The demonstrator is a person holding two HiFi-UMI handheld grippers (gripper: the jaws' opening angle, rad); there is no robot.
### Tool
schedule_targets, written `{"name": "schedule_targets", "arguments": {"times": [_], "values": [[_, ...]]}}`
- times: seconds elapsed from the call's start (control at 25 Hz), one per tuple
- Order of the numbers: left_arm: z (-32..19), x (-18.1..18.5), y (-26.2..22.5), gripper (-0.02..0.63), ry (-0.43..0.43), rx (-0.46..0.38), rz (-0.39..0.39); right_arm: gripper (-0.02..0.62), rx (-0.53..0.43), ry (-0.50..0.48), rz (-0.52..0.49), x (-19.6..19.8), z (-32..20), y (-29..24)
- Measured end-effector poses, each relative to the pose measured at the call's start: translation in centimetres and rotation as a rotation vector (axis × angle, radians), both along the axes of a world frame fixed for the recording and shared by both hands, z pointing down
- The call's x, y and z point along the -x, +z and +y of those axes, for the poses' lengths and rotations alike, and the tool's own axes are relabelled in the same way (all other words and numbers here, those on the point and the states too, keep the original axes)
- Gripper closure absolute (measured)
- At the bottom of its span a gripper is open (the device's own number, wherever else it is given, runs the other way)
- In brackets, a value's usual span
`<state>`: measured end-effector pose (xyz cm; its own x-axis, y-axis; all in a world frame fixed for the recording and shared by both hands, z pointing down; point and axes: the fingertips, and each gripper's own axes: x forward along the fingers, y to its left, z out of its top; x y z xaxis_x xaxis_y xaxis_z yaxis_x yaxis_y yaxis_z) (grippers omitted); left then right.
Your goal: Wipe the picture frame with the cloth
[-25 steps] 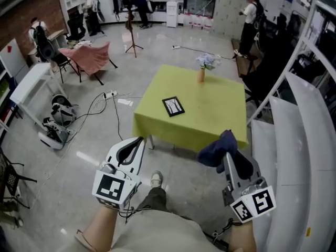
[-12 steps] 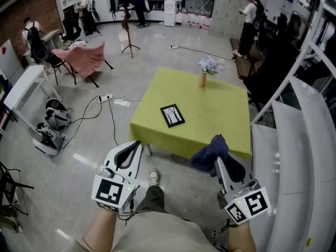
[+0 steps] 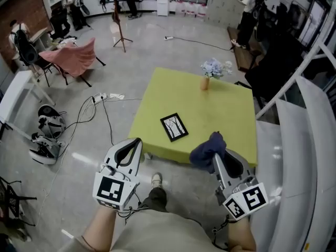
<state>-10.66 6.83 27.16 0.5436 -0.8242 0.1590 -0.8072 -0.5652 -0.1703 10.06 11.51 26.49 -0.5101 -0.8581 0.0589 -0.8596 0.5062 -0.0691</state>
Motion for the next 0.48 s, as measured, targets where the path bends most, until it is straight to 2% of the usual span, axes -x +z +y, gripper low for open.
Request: {"name": "schedule_targets", "arguments": {"times": [0.48], "values": [[-16.3, 2.4, 1.3, 0.599, 0.103, 0.045, -0.027, 0.531, 0.038, 0.067, 0.029, 3.9, -16.0, -0.3]]}}
